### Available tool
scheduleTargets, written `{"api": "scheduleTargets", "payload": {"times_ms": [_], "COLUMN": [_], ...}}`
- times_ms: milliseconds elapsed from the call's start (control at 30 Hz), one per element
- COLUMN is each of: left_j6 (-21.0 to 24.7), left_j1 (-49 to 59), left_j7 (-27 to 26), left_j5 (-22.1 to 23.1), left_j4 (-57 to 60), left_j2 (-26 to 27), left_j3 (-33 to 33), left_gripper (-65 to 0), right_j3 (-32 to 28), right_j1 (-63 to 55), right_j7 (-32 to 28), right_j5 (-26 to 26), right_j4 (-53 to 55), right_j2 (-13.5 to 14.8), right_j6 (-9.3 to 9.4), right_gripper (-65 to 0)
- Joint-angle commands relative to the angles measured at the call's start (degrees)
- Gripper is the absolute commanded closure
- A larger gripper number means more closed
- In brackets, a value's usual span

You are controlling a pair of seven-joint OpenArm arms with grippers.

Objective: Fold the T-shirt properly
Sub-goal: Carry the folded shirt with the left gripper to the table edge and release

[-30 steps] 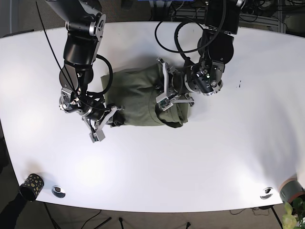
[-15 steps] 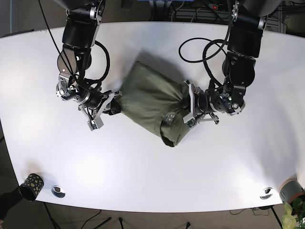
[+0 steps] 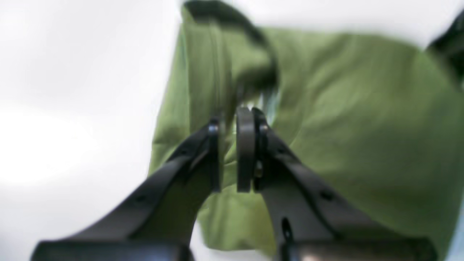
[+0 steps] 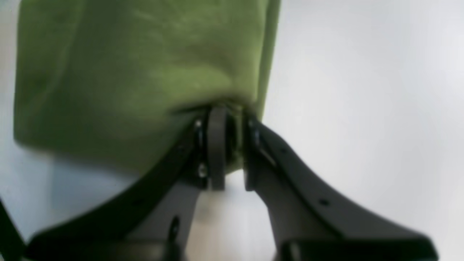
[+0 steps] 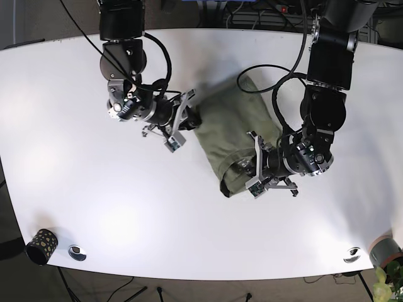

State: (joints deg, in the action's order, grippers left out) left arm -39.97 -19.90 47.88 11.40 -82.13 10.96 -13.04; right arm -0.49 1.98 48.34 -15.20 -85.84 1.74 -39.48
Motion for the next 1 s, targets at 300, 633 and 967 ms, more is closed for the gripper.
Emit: {"api": "scheduleTargets", "payload": {"times_ms": [300,633,967], "left_j6": [0.0,20.9,33.0], "left_j1": [1.0,8.6,19.1], "left_j7": [1.2,-3.6,-12.5], "left_j5": [0.5,0.5,0.4], "left_j4": [-6.1,-11.4,-11.9], "left_j2": [-0.4,-3.4,-5.2], "left_j3": [6.0,5.9,5.8], "left_gripper": [-13.2,-41.3,-44.0], "right_j3": [-11.4,-2.7,3.3], "right_j1": [0.6,1.1,3.7], "right_j7": [-0.8,0.5,2.1], "right_j5": [-1.7,-1.7,-1.7], "right_j4": [-2.5,-4.0,-2.4], "right_j2": [-3.6,-3.4,-3.4], "right_j6": [-0.52,-0.52,-0.52], "right_gripper": [-6.5,-6.5,-6.5]}}
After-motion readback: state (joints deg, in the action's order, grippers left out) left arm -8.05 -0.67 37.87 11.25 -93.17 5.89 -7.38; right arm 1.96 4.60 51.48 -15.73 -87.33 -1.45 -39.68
